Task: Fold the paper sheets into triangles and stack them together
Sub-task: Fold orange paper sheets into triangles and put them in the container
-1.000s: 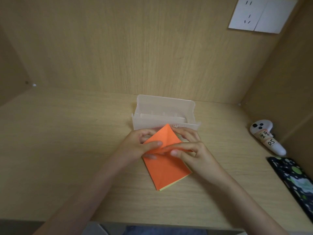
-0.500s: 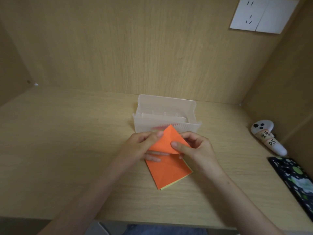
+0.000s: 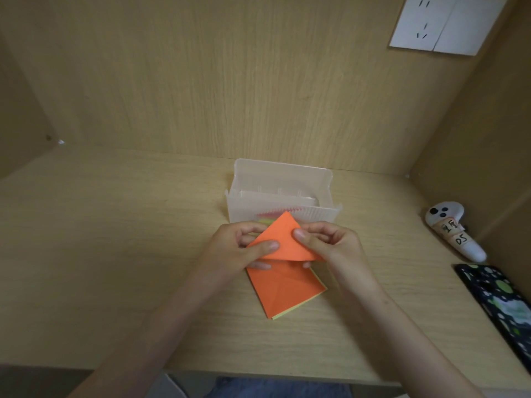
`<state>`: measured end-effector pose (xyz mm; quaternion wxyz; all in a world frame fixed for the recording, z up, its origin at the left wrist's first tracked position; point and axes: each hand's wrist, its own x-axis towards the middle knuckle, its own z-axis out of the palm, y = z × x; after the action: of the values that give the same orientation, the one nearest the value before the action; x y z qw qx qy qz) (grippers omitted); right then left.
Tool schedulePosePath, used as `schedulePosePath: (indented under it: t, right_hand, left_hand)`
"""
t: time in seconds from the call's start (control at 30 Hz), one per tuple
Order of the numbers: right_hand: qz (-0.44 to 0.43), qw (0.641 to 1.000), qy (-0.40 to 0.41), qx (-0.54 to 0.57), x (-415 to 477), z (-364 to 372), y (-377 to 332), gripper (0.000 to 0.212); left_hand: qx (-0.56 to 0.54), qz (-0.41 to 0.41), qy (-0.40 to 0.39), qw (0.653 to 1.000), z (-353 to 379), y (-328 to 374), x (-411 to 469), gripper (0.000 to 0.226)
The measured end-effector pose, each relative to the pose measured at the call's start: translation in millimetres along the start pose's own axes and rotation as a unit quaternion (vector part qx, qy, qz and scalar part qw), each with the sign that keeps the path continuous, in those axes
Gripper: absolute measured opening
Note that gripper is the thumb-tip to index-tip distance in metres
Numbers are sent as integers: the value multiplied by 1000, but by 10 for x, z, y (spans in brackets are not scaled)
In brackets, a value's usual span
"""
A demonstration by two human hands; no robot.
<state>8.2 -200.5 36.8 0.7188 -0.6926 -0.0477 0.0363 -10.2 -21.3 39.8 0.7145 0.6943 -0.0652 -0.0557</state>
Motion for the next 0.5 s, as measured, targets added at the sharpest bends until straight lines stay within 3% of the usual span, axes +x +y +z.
schedulePosePath:
  t: [0.1, 0.5]
  right_hand:
    - [4, 1000, 5, -2, 5, 3, 0, 11]
    - [3, 1000, 6, 4, -47, 50, -95, 2]
  left_hand:
    - [-1, -4, 13, 1000, 3, -12, 0, 18]
    - [-13, -11, 11, 1000, 12, 29, -43, 15]
